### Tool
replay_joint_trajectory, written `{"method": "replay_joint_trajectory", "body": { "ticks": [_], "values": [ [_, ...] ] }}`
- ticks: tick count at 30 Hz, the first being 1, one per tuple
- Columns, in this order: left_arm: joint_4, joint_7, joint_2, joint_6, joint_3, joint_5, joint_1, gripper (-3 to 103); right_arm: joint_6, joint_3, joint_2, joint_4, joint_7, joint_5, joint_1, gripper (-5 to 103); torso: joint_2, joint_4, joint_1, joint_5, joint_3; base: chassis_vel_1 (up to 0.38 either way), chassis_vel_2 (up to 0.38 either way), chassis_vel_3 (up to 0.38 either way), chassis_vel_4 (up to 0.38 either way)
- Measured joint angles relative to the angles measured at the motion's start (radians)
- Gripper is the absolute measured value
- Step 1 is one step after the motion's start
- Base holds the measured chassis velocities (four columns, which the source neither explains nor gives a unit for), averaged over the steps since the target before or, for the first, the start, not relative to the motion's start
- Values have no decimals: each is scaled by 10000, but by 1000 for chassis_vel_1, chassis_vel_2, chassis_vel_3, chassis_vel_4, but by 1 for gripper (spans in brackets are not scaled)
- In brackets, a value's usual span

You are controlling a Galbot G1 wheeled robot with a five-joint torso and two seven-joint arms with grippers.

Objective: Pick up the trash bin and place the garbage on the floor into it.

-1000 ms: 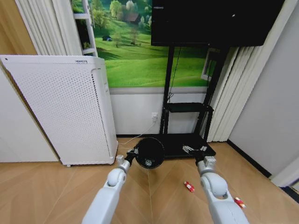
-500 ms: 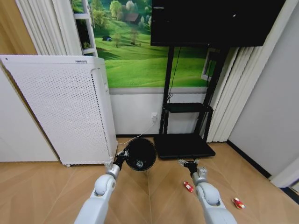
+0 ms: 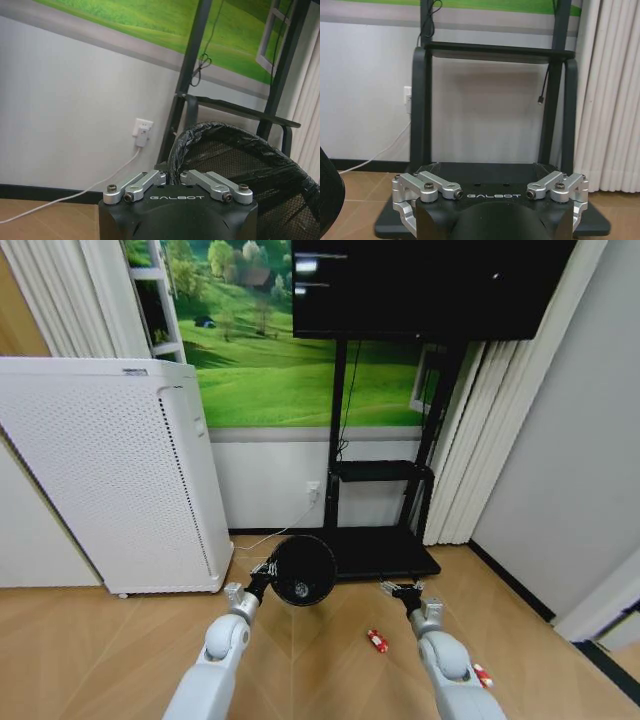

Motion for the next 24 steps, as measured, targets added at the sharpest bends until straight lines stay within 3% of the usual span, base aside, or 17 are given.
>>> {"method": "replay_joint_trajectory", "body": {
  "ticks": [7,11,24],
  "values": [
    [57,24,-46,-14,4,9,-8,7,287,-185,99,-284,27,-359,75,100,0,-5,0,5,0,-122,-133,124,117],
    [56,31,-103,-30,-17,23,26,7,641,-261,125,-510,-86,-573,80,100,1,5,0,3,-1,17,14,-15,-14],
    [-238,52,-108,-95,-78,96,227,7,543,-200,106,-230,-654,-610,-262,100,1,-2,-1,3,-1,15,16,-12,-13]
  ]
}}
